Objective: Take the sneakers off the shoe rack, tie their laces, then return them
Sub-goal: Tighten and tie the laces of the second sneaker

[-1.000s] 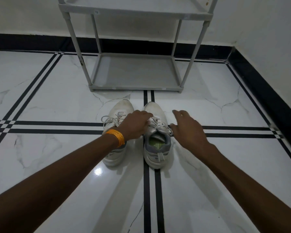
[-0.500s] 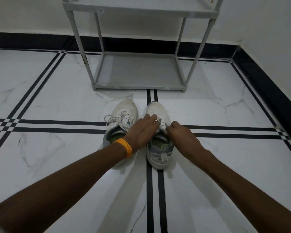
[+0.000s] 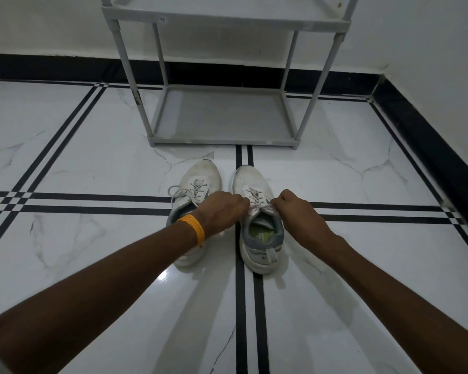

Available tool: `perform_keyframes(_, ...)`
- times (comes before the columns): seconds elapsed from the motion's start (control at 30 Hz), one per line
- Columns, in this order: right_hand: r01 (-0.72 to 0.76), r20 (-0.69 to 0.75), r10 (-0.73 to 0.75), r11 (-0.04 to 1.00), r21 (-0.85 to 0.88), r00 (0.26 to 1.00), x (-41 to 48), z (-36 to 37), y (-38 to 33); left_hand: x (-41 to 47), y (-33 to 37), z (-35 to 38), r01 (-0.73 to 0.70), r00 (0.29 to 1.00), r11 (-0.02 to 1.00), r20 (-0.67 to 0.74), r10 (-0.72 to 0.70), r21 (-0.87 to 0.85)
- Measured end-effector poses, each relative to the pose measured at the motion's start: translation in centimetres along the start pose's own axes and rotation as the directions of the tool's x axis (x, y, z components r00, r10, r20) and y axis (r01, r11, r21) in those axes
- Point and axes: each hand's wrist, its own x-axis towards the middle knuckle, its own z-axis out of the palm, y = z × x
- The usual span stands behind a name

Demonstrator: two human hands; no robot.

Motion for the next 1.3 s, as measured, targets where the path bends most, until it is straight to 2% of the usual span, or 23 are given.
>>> perform_keyframes(0.07,-0.001,0.015,0.003,0.992,-0.126,1.000,-0.5,0.3,0.1,-0.6,-0.5,0.1,0.001,0.999,0.998,0.036,-0.003,0.056)
perform_keyframes(0.13,-0.010,0.017,0.013,0.988,-0.152,1.000,-1.0,0.7,0.3,-1.0,-0.8,0.1,-0.019,0.997,0.996,0.070,0.012,0.091)
perform_keyframes(0.37,-0.052,-0.010,0.051,0.991,-0.122,0.999,-0.7,1.1,0.5,0.0,-1.1,-0.3,-0.003,0.988,0.990,0.154,-0.019,0.140)
perform_keyframes(0.53,-0.128,-0.035,0.126,0.991,-0.031,0.991,-0.2,1.6,0.5,0.2,-1.8,-0.8,-0.037,0.974,0.986,0.228,-0.001,0.162)
perform_keyframes(0.7,-0.126,-0.026,0.126,0.992,0.015,0.992,-0.1,2.0,1.1,0.2,-1.5,-0.7,-0.043,0.967,0.987,0.254,0.002,0.157)
perform_keyframes(0.8,-0.120,-0.027,0.124,0.986,0.113,0.992,-0.1,1.8,1.4,-0.4,-1.8,-0.3,-0.035,0.983,0.998,0.182,0.024,0.059)
perform_keyframes(0.9,-0.216,-0.053,0.246,0.920,0.326,0.968,-0.2,1.5,1.5,-1.2,-2.2,0.2,-0.004,0.997,0.992,-0.080,-0.007,-0.130)
perform_keyframes(0.97,-0.346,0.033,0.373,0.820,0.455,0.927,-0.4,1.1,1.2,-2.1,-2.3,-0.4,0.076,0.968,0.939,-0.202,-0.151,-0.335)
perform_keyframes(1.03,-0.443,0.203,0.395,0.755,0.484,0.896,-0.4,0.9,0.7,-3.7,-3.1,-1.2,0.231,0.926,0.851,-0.161,-0.341,-0.472)
perform_keyframes(1.1,-0.512,0.356,0.373,0.700,0.497,0.857,-0.4,1.1,0.3,-5.6,-4.8,-1.6,0.431,0.871,0.781,-0.019,-0.492,-0.453)
perform_keyframes(1.13,-0.531,0.380,0.377,0.684,0.501,0.845,-0.4,1.3,0.2,-6.7,-5.9,-1.4,0.529,0.832,0.729,0.096,-0.547,-0.434)
perform_keyframes(1.23,-0.503,0.303,0.402,0.702,0.503,0.864,0.4,2.0,0.0,-9.1,-7.7,-0.1,0.720,0.692,0.498,0.438,-0.574,-0.484)
perform_keyframes(1.3,-0.446,0.229,0.383,0.756,0.479,0.895,1.1,2.4,-0.6,-9.3,-7.3,1.2,0.744,0.653,0.360,0.501,-0.568,-0.562)
